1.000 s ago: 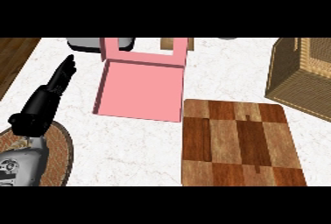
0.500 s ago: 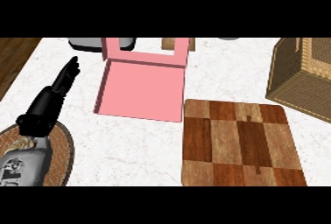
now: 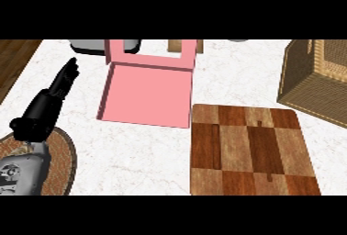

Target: Pick the tomato from the cutting board and place it in the basket

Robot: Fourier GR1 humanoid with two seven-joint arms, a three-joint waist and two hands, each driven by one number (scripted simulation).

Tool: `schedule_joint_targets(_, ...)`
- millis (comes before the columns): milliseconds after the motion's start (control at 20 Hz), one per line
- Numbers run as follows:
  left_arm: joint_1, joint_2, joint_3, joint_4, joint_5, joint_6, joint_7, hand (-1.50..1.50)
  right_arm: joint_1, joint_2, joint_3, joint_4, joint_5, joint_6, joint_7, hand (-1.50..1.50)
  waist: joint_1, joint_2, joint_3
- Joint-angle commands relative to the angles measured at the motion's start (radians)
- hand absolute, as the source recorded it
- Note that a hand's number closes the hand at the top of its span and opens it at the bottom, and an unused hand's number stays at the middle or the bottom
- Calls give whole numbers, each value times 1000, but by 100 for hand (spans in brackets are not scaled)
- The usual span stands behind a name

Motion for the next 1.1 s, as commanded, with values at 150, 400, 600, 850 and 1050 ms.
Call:
schedule_joint_targets(150, 11, -8, -10, 4, -21, 13, -5, 0, -2, -12, 126, 5, 138, -25, 22, 150, 0, 4, 0)
schedule_joint_targets(400, 5, -16, -18, 7, -20, 8, -5, 0, 30, 12, 199, 19, 228, -118, -19, 150, 0, 5, 1)
schedule_joint_targets(600, 12, -7, -8, 51, -27, 8, -49, 0, 17, 6, 239, 45, 274, -103, -86, 150, 1, 9, 1)
schedule_joint_targets(850, 20, -15, -9, -6, -16, 8, -21, 0, 2, 22, 201, 109, 241, -28, -120, -150, -4, 1, 1)
schedule_joint_targets(1050, 32, -17, -7, 13, -35, 24, -30, 0, -28, -3, 157, 117, 202, 24, -123, -150, -17, -3, 1)
